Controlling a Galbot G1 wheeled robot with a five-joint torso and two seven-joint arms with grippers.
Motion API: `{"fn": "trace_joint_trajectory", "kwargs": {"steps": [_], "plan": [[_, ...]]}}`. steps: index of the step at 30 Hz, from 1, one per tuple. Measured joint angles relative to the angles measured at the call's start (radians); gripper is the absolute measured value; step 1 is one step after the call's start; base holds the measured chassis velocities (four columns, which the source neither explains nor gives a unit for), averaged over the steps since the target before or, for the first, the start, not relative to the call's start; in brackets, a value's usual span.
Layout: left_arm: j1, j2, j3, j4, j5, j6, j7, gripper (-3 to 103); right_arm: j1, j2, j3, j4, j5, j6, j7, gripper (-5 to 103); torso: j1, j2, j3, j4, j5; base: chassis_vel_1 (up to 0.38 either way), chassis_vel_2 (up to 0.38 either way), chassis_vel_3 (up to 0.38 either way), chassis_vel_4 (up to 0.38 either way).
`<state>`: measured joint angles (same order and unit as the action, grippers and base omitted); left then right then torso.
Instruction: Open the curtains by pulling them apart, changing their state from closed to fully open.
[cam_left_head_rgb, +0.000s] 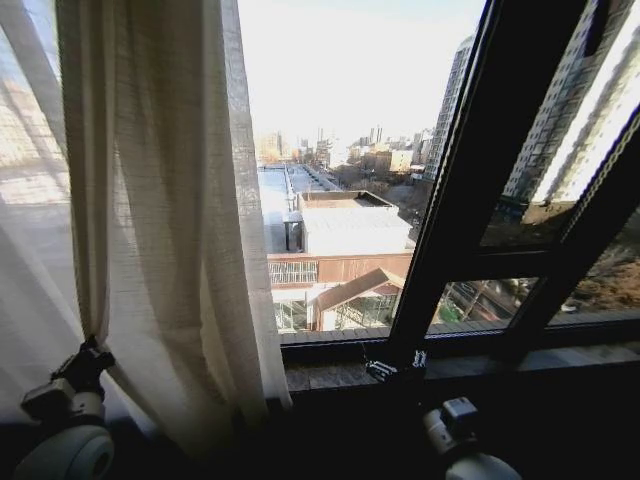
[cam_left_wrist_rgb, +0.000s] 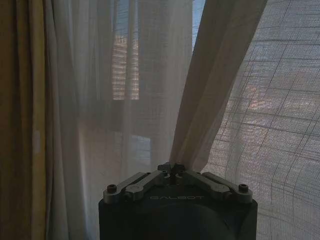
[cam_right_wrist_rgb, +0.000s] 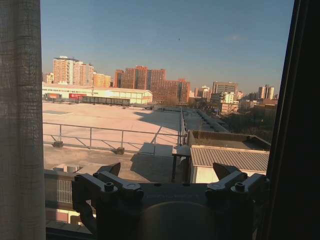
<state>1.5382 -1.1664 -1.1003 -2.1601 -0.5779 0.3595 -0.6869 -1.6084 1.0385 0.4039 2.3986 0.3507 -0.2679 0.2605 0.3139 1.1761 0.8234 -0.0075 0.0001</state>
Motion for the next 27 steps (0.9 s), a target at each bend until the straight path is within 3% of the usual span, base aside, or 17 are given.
{"fn": "trace_joint_trajectory", "kwargs": {"steps": [1, 2, 4, 7, 9, 10, 11, 13, 15, 19, 22, 25, 27], "plan": [[0.002, 0.011, -0.071, 0.050, -0.003, 0.010, -0.058, 0, 0.007, -0.001, -0.008, -0.005, 0.000, 0.000, -0.002, 100, 0.000, 0.000, 0.000, -0.0003, -0.0001, 0.000, 0.000, 0.000, 0.000], [0.002, 0.011, -0.071, 0.050, -0.003, 0.010, -0.058, 0, 0.007, -0.001, -0.008, -0.005, 0.000, 0.000, -0.002, 100, 0.000, 0.000, 0.000, -0.0003, -0.0001, 0.000, 0.000, 0.000, 0.000], [0.002, 0.033, -0.155, 0.106, -0.005, 0.024, -0.125, 0, 0.016, -0.001, -0.019, -0.013, 0.001, 0.001, -0.007, 100, 0.000, 0.000, 0.000, 0.0003, -0.0001, 0.000, 0.000, 0.000, 0.000], [0.007, 0.055, -0.196, 0.125, 0.010, 0.042, -0.145, 0, 0.020, 0.001, -0.029, -0.019, 0.001, 0.001, -0.012, 100, 0.000, 0.000, 0.000, 0.0005, -0.0003, 0.000, 0.000, 0.000, 0.000], [0.013, 0.062, -0.184, 0.076, 0.015, 0.081, -0.086, -2, 0.020, 0.007, -0.030, -0.023, 0.001, 0.002, -0.012, 100, 0.000, 0.000, 0.000, 0.0002, -0.0004, 0.000, 0.000, 0.000, 0.000], [0.017, 0.060, -0.164, 0.039, 0.017, 0.093, -0.043, 3, 0.020, 0.009, -0.028, -0.025, 0.001, 0.003, -0.012, 100, 0.000, 0.000, 0.000, -0.0002, 0.0001, 0.000, 0.000, 0.000, 0.000], [0.017, 0.060, -0.164, 0.039, 0.017, 0.093, -0.043, 3, 0.020, 0.009, -0.028, -0.025, 0.001, 0.003, -0.012, 100, 0.000, 0.000, 0.000, -0.0002, 0.0001, 0.000, 0.000, 0.000, 0.000], [0.032, 0.039, -0.096, -0.057, 0.044, 0.107, 0.085, 14, 0.020, 0.011, -0.024, -0.026, 0.001, 0.003, -0.011, 100, 0.000, 0.000, 0.000, -0.0006, -0.0001, 0.000, 0.000, 0.000, 0.000], [0.048, 0.019, -0.036, -0.129, 0.061, 0.111, 0.148, 19, 0.023, 0.010, -0.020, -0.028, 0.002, 0.003, -0.010, 100, 0.000, 0.000, 0.000, -0.0005, 0.0005, 0.000, 0.000, 0.000, 0.000], [0.076, -0.011, 0.036, -0.205, 0.081, 0.125, 0.210, 30, 0.030, 0.007, -0.015, -0.034, 0.011, 0.004, -0.009, 100, 0.000, 0.000, 0.000, -0.0004, 0.0005, 0.000, 0.000, 0.000, 0.000], [0.106, -0.034, 0.115, -0.259, 0.112, 0.129, 0.274, 46, 0.036, 0.006, -0.013, -0.040, 0.021, 0.005, -0.008, 100, 0.000, 0.000, 0.000, 0.0000, 0.0003, 0.000, 0.000, 0.000, 0.000], [0.106, -0.032, 0.157, -0.267, 0.121, 0.129, 0.292, 52, 0.041, 0.005, -0.012, -0.046, 0.024, 0.005, -0.008, 100, 0.000, 0.000, 0.000, -0.0001, 0.0002, 0.000, 0.000, 0.000, 0.000], [0.100, -0.021, 0.182, -0.265, 0.122, 0.125, 0.308, 62, 0.045, 0.005, -0.012, -0.053, 0.025, 0.007, -0.008, 100, 0.000, 0.000, 0.000, -0.0002, 0.0003, 0.000, 0.000, 0.000, 0.000]]}}
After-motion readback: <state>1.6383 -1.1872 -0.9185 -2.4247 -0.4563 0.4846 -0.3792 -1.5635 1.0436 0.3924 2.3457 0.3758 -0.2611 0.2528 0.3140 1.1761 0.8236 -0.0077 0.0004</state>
